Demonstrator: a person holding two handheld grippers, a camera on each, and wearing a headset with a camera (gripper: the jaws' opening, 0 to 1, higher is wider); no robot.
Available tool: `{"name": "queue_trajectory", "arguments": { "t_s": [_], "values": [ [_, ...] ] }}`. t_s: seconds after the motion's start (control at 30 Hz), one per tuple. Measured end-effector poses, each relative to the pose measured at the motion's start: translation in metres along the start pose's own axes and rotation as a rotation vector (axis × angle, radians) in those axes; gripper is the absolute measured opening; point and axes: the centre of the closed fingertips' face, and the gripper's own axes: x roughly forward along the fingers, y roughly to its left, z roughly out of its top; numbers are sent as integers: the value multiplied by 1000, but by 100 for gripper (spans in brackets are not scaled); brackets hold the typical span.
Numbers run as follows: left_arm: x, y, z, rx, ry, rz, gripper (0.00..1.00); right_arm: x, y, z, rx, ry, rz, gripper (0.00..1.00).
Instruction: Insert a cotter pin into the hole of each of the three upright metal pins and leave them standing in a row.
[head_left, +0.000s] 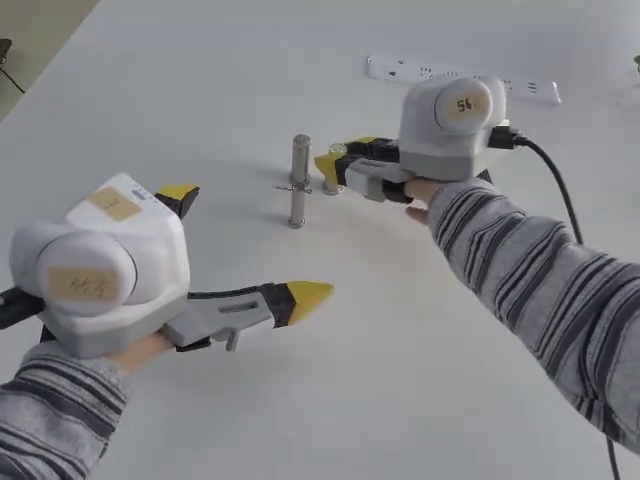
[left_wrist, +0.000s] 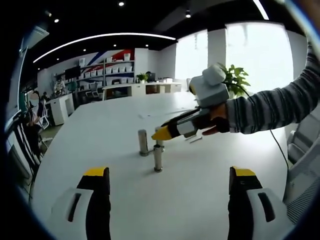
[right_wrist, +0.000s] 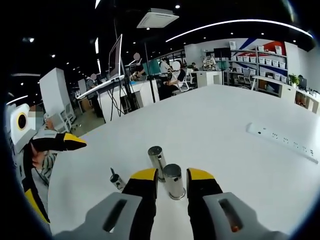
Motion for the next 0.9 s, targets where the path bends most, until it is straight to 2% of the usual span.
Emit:
{"name": "queue_trajectory", "arguments": {
  "t_s": [0.17,0.4,0.67,0.73,0.8,0.9],
  "values": [
    [0,-3,-2,14,7,-5,99,1,0,-3,10,4,0,13],
    [-2,-1,-4,-11,0,9,99,1,0,-3,1,6,9,10],
    [-4,-3,-7,-26,-2,4,99,-5,3,-4,-106,46,40,8],
    [-5,-4,-5,-32,-11,-3,99,-8,3,-6,-137,55,46,8],
    [-6,-4,0,-38,-41,0,99,-13,5,-8,-153,63,61,8],
    [-6,-4,2,-37,-50,0,99,-20,8,-12,-202,78,74,8]
  ]
}}
